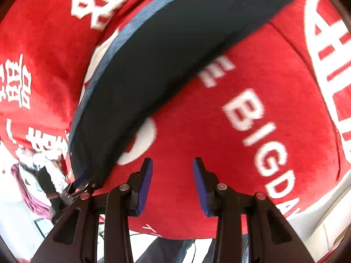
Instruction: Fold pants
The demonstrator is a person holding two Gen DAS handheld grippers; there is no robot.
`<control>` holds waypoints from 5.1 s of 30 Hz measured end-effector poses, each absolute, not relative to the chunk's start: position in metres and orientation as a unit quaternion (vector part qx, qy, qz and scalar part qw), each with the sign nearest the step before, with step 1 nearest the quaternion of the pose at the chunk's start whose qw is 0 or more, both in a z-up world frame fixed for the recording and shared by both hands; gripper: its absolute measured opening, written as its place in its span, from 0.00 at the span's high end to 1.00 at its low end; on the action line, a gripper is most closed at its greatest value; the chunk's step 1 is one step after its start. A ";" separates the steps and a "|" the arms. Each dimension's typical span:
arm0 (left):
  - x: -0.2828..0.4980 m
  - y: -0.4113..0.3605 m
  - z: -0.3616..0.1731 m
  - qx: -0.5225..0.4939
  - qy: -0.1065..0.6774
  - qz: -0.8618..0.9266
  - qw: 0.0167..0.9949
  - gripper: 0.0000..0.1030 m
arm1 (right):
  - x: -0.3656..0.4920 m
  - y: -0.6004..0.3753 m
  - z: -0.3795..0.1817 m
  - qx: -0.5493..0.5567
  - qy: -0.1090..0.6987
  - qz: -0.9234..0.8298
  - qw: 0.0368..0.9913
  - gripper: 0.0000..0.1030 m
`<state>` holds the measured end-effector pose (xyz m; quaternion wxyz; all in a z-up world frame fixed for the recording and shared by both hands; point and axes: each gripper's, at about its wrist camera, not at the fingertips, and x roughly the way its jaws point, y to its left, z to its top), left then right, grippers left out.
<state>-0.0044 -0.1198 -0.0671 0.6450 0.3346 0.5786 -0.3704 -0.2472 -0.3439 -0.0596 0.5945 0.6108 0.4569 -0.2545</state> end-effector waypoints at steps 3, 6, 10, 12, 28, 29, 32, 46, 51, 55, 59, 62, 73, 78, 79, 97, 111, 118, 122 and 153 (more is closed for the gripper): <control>-0.010 -0.144 -0.054 0.330 0.561 -0.377 0.659 0.00 | -0.262 -0.355 -0.058 0.614 0.440 -0.270 0.598 0.59; -0.017 -0.180 -0.053 0.322 0.556 -0.381 0.665 0.00 | -0.278 -0.376 -0.057 0.618 0.418 -0.288 0.601 0.57; -0.030 -0.230 -0.055 0.305 0.553 -0.378 0.678 0.00 | -0.302 -0.406 -0.056 0.632 0.382 -0.310 0.599 0.55; -0.040 -0.251 -0.055 0.287 0.558 -0.374 0.683 0.00 | -0.308 -0.418 -0.058 0.633 0.369 -0.322 0.599 0.49; -0.014 -0.352 -0.084 0.302 0.536 -0.312 0.724 0.00 | -0.340 -0.479 -0.102 0.671 0.313 -0.317 0.592 0.44; -0.018 -0.350 -0.079 0.296 0.539 -0.318 0.722 0.00 | -0.342 -0.482 -0.104 0.673 0.309 -0.313 0.594 0.44; -0.039 -0.343 -0.067 0.276 0.550 -0.349 0.706 0.00 | -0.344 -0.492 -0.111 0.680 0.289 -0.302 0.602 0.44; -0.090 -0.342 -0.092 0.285 0.520 -0.362 0.719 0.00 | -0.326 -0.524 -0.106 0.703 0.212 -0.296 0.611 0.87; -0.096 -0.333 -0.094 0.289 0.503 -0.363 0.729 0.00 | -0.298 -0.511 -0.031 0.612 0.244 -0.268 0.703 0.87; -0.107 -0.332 -0.097 0.291 0.495 -0.373 0.729 0.00 | -0.256 -0.487 0.017 0.526 0.288 -0.246 0.761 0.86; -0.088 -0.321 -0.086 0.273 0.526 -0.405 0.696 0.00 | -0.207 -0.449 0.049 0.438 0.337 -0.230 0.801 0.86; -0.054 -0.284 -0.058 0.227 0.528 -0.399 0.714 0.00 | -0.175 -0.427 0.067 0.387 0.364 -0.230 0.815 0.86; 0.083 -0.105 -0.035 0.213 0.543 -0.273 0.765 0.00 | -0.038 -0.287 0.011 0.180 0.512 -0.213 0.812 0.73; 0.096 -0.069 -0.042 0.191 0.569 -0.251 0.759 0.00 | 0.019 -0.205 -0.052 -0.025 0.607 -0.256 0.752 0.65; 0.096 -0.067 -0.041 0.190 0.570 -0.254 0.758 0.00 | 0.023 -0.195 -0.049 -0.052 0.608 -0.259 0.748 0.61; 0.037 -0.147 -0.036 0.155 0.629 -0.459 0.608 0.14 | -0.130 -0.329 -0.051 0.661 0.368 -0.155 0.636 0.53; 0.019 -0.140 -0.025 0.167 0.616 -0.447 0.627 0.48 | -0.123 -0.320 -0.064 0.704 0.335 -0.157 0.606 0.93; 0.018 -0.124 -0.043 0.190 0.625 -0.404 0.640 0.38 | -0.117 -0.301 -0.092 0.687 0.391 -0.164 0.590 0.94; 0.021 -0.125 -0.022 0.199 0.601 -0.400 0.662 0.30 | -0.109 -0.310 -0.068 0.650 0.426 -0.115 0.618 0.69; 0.010 -0.170 -0.021 0.259 0.556 -0.401 0.680 0.30 | -0.072 -0.408 -0.049 0.346 0.555 -0.256 0.712 0.46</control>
